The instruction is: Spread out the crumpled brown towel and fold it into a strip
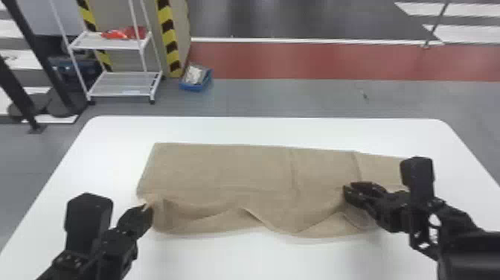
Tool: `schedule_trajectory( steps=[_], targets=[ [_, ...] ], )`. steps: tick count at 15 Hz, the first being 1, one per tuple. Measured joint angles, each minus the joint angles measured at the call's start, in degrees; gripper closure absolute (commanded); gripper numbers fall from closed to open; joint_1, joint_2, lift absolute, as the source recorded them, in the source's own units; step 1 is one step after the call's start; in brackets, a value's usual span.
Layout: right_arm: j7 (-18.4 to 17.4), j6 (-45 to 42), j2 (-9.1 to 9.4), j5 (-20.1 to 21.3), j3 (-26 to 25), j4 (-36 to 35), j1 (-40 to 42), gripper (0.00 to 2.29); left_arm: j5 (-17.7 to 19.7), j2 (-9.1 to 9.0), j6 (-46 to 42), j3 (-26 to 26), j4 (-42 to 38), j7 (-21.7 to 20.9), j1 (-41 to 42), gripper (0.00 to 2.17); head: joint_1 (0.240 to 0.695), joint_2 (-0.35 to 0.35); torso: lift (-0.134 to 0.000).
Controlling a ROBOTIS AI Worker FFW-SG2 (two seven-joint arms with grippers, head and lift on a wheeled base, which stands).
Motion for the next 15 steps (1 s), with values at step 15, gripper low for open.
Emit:
schedule_trajectory(
  steps=[15],
  targets=[
    [1.5,-1.2,-0.39,-7.8,-7.8,-5.0,2.2,1.54,-0.1,-0.34,0.1,-0.1,-0.4,0.1,0.0,1.35,0.695,-0.074,-0.124]
  ],
)
